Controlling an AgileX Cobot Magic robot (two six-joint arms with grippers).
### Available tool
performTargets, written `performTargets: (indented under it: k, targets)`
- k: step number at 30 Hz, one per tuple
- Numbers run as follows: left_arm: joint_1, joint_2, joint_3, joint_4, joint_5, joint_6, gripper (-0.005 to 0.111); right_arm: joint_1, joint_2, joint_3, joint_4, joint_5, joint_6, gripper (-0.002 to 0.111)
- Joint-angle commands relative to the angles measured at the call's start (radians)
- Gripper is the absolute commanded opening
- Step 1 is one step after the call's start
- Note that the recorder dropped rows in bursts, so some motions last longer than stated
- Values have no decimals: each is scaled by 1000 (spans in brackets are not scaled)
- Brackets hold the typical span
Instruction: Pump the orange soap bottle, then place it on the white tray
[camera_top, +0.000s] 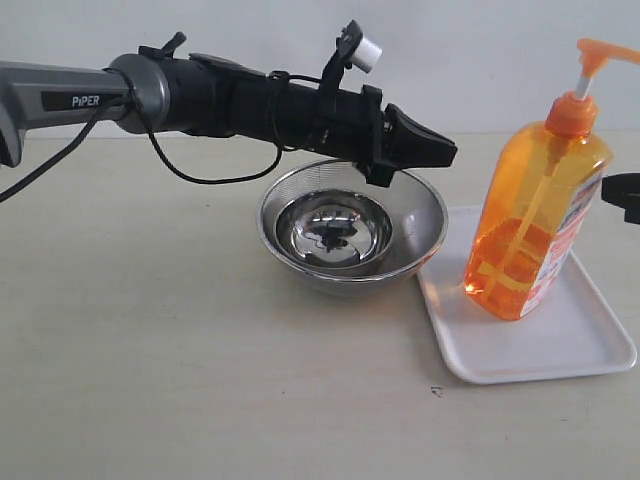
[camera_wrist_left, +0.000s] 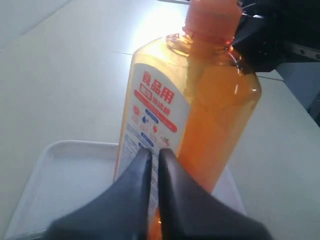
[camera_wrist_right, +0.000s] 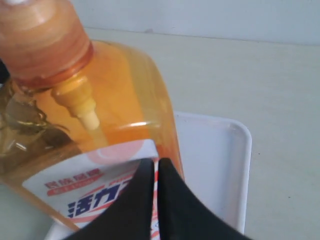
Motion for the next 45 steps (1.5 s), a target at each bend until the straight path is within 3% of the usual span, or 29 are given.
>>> performTargets:
  k: [1, 6, 12, 22, 28, 36, 45]
  targets:
    - [-3, -5, -7, 4, 40, -10, 5, -8, 14, -6, 2, -16, -9, 0]
    - [-24, -5, -7, 0, 24, -10, 5, -8, 14, -6, 4, -16, -14, 0]
    - [-62, -1, -9, -2, -144, -10, 5, -8, 14, -6, 6, -20, -14, 0]
    - [-62, 81, -135, -1, -46, -120, 5, -8, 14, -6, 6, -23, -14, 0]
    - [-66, 81, -137, 11, 26, -128, 5, -8, 14, -6, 36, -22, -27, 0]
    - [-105, 81, -137, 71, 31, -135, 5, -6, 14, -8, 65, -25, -27, 0]
    - [-105, 81, -137, 82, 70, -172, 5, 36, 15, -30, 62, 15, -26, 0]
